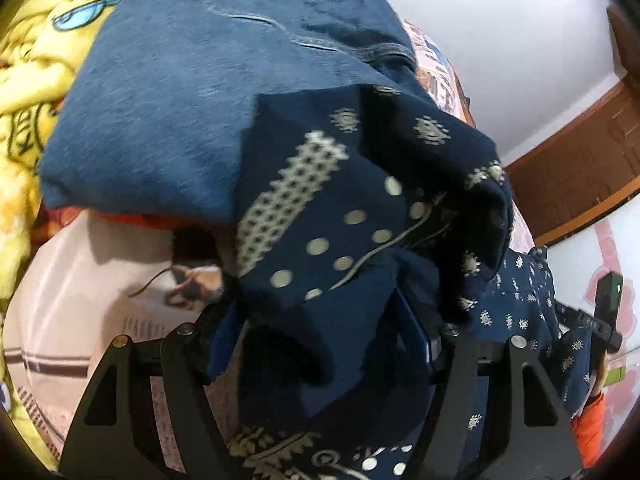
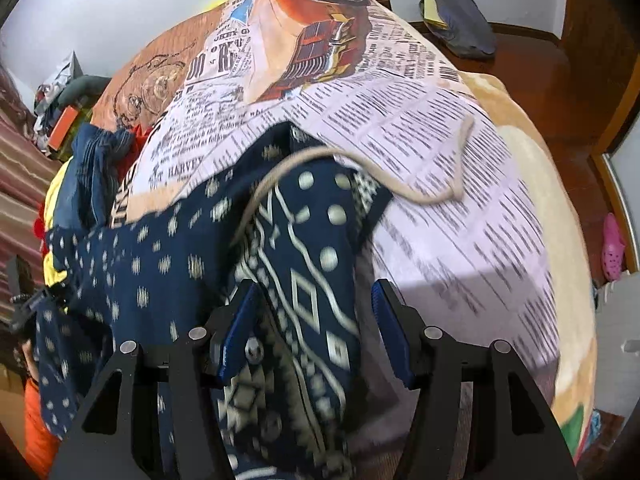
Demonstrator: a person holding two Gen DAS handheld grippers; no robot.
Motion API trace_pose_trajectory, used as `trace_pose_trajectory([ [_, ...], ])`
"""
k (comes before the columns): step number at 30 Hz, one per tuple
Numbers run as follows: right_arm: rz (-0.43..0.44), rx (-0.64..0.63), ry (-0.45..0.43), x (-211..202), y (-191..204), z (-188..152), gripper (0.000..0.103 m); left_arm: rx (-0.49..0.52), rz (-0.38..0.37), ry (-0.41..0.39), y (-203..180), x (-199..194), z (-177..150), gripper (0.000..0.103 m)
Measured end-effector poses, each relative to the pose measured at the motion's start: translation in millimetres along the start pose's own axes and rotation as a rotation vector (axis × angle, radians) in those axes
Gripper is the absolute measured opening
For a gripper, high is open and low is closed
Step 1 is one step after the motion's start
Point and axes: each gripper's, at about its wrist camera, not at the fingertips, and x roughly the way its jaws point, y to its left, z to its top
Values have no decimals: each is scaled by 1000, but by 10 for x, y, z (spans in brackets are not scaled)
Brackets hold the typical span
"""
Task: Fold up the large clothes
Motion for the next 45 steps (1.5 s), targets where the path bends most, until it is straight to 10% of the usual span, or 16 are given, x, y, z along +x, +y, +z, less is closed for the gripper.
trace_pose_trajectory([
  [6,-52,-46,-28,133,150,94,55,59,58,-26,-201,-10,-10,44],
  [12,-121,-139,-66,49,352,34,14,223,186,-95,-678,-225,-169,15],
  [25,-96,-233,-330,-799,823,68,9,455,226,-373,-1384,-1232,-56,11],
  [45,-55,-238,-341,-209,1160,1257,5,272,264,-331,-852,-713,1236,10],
])
